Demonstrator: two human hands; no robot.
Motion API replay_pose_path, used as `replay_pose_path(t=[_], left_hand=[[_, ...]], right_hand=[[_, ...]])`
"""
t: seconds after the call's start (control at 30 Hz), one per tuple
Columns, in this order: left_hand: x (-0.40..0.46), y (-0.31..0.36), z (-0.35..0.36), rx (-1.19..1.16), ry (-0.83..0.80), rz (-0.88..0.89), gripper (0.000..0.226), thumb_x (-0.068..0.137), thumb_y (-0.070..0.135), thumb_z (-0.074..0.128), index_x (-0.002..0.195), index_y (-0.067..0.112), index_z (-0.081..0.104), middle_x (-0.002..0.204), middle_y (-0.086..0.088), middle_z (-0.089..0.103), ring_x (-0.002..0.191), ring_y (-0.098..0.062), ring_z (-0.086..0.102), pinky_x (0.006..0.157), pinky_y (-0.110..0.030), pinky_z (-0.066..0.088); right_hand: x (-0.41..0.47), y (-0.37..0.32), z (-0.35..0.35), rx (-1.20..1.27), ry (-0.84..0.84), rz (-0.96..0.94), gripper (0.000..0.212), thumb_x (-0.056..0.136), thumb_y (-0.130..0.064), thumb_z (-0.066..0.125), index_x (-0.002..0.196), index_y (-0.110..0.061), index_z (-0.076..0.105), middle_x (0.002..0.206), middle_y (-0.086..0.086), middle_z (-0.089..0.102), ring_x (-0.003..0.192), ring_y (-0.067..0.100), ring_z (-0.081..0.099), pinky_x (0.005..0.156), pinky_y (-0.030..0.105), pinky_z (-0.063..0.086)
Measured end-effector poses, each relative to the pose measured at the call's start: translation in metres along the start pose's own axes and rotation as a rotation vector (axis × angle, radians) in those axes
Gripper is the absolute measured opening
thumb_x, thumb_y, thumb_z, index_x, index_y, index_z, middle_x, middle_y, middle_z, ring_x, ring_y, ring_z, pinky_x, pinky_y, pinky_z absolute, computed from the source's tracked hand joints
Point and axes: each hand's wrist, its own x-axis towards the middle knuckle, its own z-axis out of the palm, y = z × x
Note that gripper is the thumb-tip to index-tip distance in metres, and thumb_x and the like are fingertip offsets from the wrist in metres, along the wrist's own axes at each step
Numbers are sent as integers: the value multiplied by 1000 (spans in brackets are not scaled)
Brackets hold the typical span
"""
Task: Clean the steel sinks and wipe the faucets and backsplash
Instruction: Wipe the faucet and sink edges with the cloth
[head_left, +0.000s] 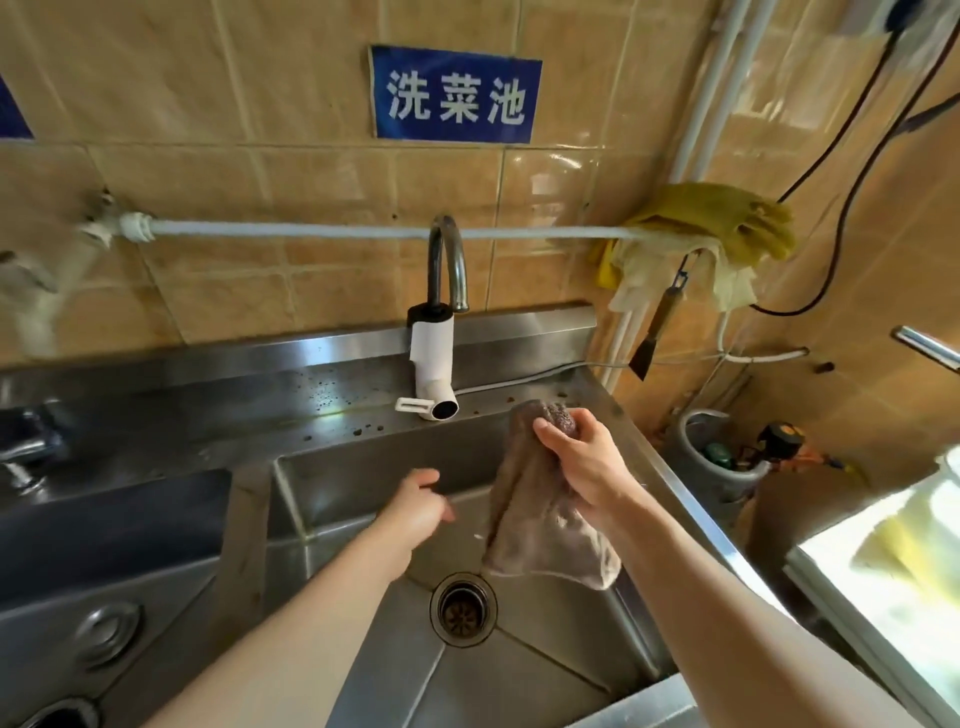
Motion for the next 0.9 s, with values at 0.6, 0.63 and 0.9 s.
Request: replay_pose_path(t=[0.6,0.63,0.9], left_hand=[[-64,90,44,-490,6,210,21,84,-6,59,78,12,49,78,-16,60,68,-27,59,68,-35,49],[-63,91,45,-445,55,224,20,84,-4,61,80,12,50,85,-18,62,74,-28,60,73,-37,50],[-73,78,59,421,298,259,27,93,38,55,76,18,49,80,-3,57,78,-22,56,64,-30,41]], right_hand=[[5,-44,-73,-115,-349,-14,10,94,-17,58,90,-7,59,92,14,65,88,28,63,87,43,51],[6,-44,-77,-93,-343,-23,11,94,-17,58,88,-7,56,90,14,64,85,27,62,82,41,51],[13,-51,-102,142,-486,39,25,94,-16,56,74,-17,43,77,13,51,72,26,55,68,36,47]])
